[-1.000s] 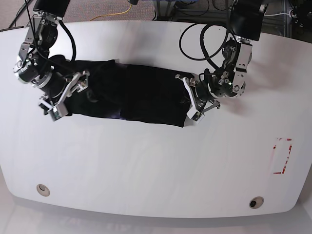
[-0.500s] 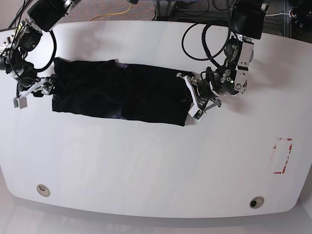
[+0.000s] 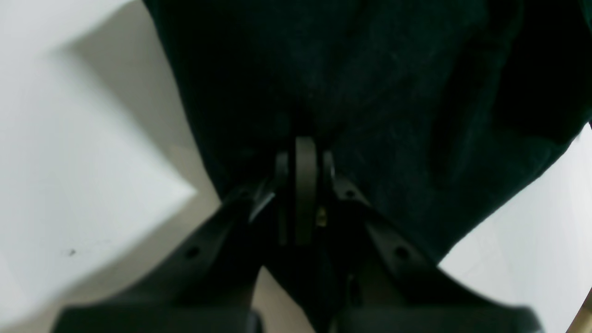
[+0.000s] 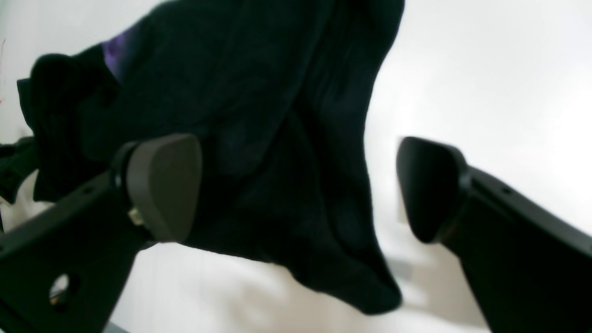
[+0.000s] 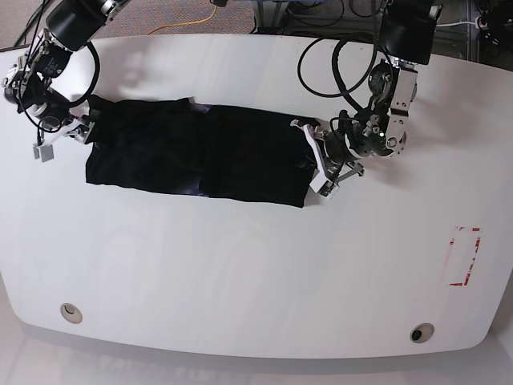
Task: Layout the t-shirt on the table in an organized manner, then fold the t-shirt properly
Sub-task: 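Pull the strip end outward with the right gripper to straighten it, then fold the strip end held by the right gripper toward the left gripper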
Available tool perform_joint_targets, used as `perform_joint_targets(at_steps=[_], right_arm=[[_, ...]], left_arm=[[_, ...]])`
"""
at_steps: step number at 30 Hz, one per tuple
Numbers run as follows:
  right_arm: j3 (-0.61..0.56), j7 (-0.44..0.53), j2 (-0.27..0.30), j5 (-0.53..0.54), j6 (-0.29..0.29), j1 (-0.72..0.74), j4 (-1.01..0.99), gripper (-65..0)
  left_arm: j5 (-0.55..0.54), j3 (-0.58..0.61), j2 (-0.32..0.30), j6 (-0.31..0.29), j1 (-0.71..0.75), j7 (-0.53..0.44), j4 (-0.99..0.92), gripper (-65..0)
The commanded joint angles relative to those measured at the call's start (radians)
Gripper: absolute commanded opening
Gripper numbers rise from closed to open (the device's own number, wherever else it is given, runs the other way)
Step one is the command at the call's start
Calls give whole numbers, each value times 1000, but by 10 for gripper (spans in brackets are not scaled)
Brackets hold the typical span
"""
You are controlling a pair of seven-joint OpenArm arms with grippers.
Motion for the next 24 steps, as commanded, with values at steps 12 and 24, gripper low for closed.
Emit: perform_joint_targets(at_steps=[12, 24], right_arm=[[-93, 21, -53, 29, 2, 15, 8, 0], [-124, 35, -96, 26, 2, 23, 9, 0]], left_arm=[[48, 4, -12, 7, 35, 76, 77, -650], [48, 3, -12, 7, 37, 76, 77, -650]])
